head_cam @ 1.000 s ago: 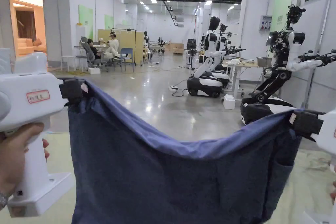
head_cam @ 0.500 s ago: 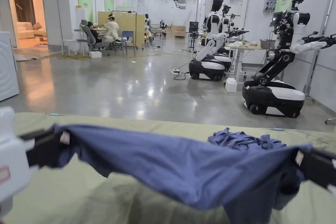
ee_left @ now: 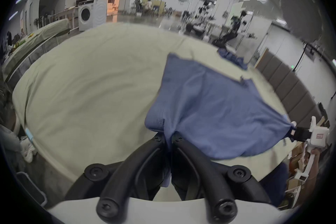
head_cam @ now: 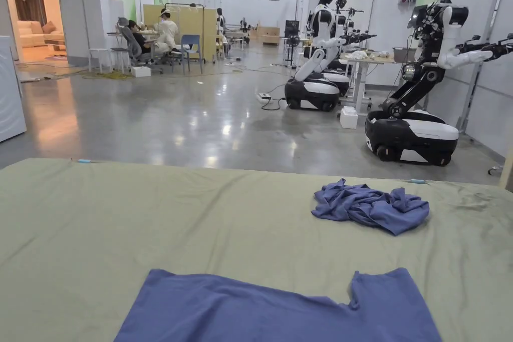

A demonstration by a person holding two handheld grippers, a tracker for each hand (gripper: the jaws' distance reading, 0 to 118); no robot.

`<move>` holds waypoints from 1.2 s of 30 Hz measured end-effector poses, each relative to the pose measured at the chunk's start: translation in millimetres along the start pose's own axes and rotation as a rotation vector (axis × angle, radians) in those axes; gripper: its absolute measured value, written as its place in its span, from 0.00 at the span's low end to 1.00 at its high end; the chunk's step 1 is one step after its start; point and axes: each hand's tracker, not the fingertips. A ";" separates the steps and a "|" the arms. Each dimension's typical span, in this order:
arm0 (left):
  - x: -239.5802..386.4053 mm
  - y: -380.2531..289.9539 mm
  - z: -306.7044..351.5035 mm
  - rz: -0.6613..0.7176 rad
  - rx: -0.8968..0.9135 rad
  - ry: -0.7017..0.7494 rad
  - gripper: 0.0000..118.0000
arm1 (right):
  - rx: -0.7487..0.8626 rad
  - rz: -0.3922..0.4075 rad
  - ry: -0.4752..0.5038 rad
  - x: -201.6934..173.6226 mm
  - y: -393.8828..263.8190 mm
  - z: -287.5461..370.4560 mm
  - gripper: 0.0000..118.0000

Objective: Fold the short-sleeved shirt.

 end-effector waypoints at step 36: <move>95.0 288.9 -171.6 -0.095 0.053 -0.104 0.90 | 0.696 0.093 0.027 -50.3 100.9 31.3 0.02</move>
